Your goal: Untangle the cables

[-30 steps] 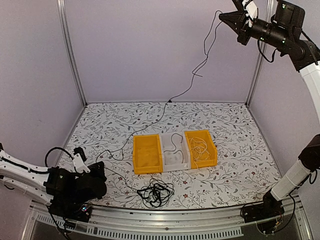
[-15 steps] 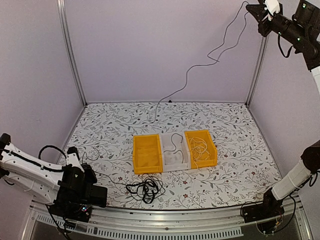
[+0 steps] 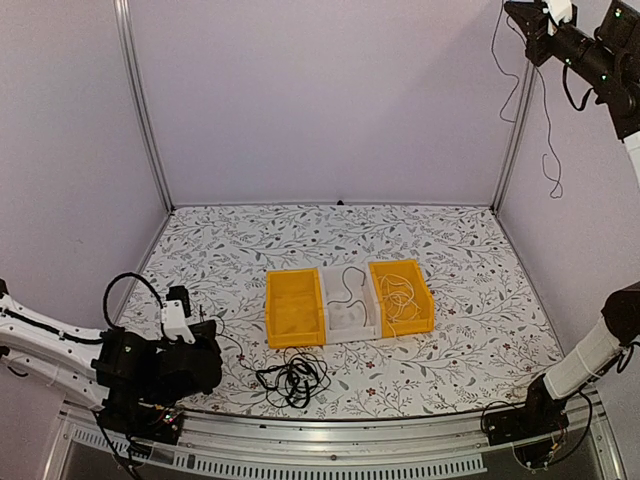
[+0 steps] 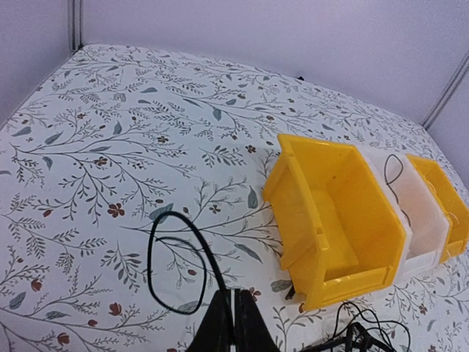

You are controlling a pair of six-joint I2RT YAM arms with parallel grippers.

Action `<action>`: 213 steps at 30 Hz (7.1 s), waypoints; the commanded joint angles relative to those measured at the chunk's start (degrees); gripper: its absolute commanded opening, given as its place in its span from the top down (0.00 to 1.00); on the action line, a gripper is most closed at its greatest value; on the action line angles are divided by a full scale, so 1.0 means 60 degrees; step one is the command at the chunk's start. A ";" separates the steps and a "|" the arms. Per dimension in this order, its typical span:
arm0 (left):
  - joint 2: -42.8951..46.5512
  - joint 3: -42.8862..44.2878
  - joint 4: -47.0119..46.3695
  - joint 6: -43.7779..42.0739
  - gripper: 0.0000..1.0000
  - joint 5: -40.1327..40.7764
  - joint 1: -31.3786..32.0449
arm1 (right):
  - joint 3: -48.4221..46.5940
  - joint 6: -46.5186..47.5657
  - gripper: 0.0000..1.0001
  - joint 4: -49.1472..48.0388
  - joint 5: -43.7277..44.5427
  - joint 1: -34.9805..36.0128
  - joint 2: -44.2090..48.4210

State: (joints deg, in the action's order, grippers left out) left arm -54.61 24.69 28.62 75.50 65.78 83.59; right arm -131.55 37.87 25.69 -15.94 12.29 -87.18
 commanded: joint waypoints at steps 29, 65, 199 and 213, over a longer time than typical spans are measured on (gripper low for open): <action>-0.4283 0.0369 -0.4070 -0.2286 1.00 -0.3780 -0.1154 | -0.0609 -0.2531 1.00 -0.0465 -0.2968 0.0347 -0.1579; -0.4762 0.0689 -0.4023 -0.2502 1.00 -0.4151 -0.1427 | 0.0295 -0.2381 1.00 -0.0707 -0.3060 0.1903 -0.1912; -0.5719 0.1464 -0.3014 -0.2390 1.00 -0.4436 -0.1661 | 0.7981 -0.4286 1.00 -0.3922 -0.7834 0.4351 -0.2681; -0.5809 0.1569 -0.2994 -0.2403 1.00 -0.4475 -0.1671 | 0.9653 -0.3602 1.00 -0.3270 -0.6513 0.3092 -0.1507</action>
State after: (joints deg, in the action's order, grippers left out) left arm -88.95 33.28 9.76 61.12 39.16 74.17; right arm -75.00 13.87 3.75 -57.95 32.82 -98.89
